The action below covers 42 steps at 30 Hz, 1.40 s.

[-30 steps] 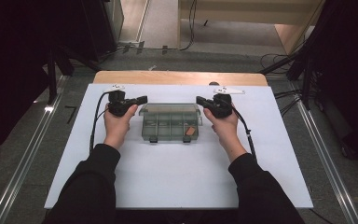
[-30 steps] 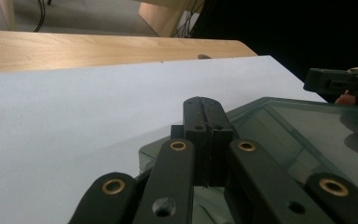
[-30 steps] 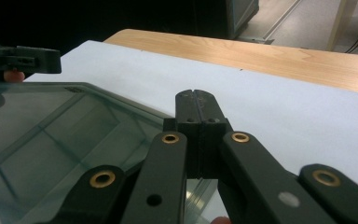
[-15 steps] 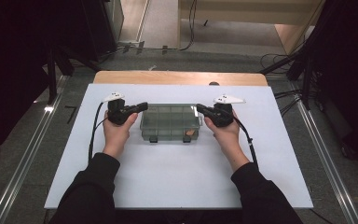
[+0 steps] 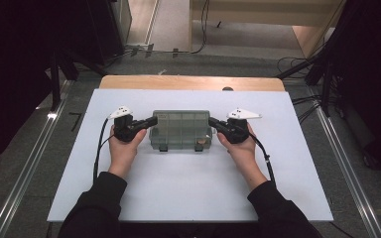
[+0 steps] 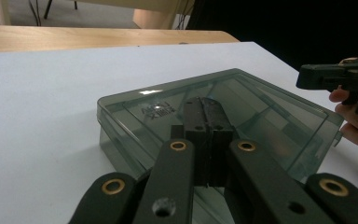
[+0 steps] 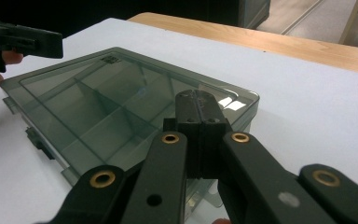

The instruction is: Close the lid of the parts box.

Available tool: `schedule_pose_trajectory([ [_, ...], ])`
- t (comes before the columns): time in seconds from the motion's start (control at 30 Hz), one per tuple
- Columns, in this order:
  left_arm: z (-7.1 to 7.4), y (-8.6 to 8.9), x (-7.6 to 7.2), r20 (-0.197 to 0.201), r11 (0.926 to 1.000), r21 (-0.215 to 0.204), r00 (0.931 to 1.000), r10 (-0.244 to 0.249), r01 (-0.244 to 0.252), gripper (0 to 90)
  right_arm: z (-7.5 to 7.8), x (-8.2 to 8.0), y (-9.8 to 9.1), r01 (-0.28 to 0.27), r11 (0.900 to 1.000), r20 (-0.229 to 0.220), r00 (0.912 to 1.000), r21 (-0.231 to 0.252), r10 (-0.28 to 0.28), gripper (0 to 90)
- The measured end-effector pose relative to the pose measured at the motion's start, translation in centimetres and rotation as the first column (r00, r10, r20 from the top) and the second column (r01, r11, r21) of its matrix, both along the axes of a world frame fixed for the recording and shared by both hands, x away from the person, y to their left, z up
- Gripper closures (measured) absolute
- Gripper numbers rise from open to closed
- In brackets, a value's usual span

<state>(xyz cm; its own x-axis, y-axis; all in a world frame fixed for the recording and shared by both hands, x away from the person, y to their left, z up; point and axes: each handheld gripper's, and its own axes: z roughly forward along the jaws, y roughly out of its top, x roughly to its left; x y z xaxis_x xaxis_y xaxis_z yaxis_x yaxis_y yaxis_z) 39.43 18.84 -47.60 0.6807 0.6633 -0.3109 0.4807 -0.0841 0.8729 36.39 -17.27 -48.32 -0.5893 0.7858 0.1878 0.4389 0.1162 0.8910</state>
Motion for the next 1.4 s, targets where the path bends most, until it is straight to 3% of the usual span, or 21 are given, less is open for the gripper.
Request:
schedule_pose_trajectory([
  [0.33,-0.4,0.2,-1.8,0.016,0.9998,0.008,0.9997,-0.019,0.019,90.0,-0.2,-1.7,0.4,-0.013,0.9999,0.022,0.9997,-0.008,0.014,88.1],
  [0.6,-0.8,0.2,-3.2,0.023,0.9999,0.017,0.9997,-0.003,0.003,90.0,-0.5,-2.8,0.3,-0.016,0.9999,0.028,0.9995,-0.004,0.016,88.1],
  [0.7,-0.8,0.1,-3.7,0.036,0.9995,0.033,0.9994,-0.004,0.002,90.0,-0.6,-3.2,0.3,-0.019,0.9998,0.027,0.9995,-0.005,0.019,88.1],
  [0.8,-0.9,0.1,-4.1,0.024,0.9987,0.050,0.9997,0.011,-0.012,90.0,-0.8,-3.6,0.5,-0.023,0.9996,0.034,0.9992,-0.017,0.023,88.1],
  [1.13,-1.6,0.3,-5.2,0.022,0.9990,0.018,0.9989,0.041,-0.041,90.0,-1.6,-4.3,0.9,0.003,0.9990,0.023,0.9997,-0.044,-0.002,88.1],
  [1.4,-1.8,0.3,-5.6,0.027,0.9979,0.030,0.9981,0.056,-0.057,90.0,-1.9,-4.7,1.0,0.006,0.9990,0.024,0.9997,-0.043,-0.005,88.2],
])
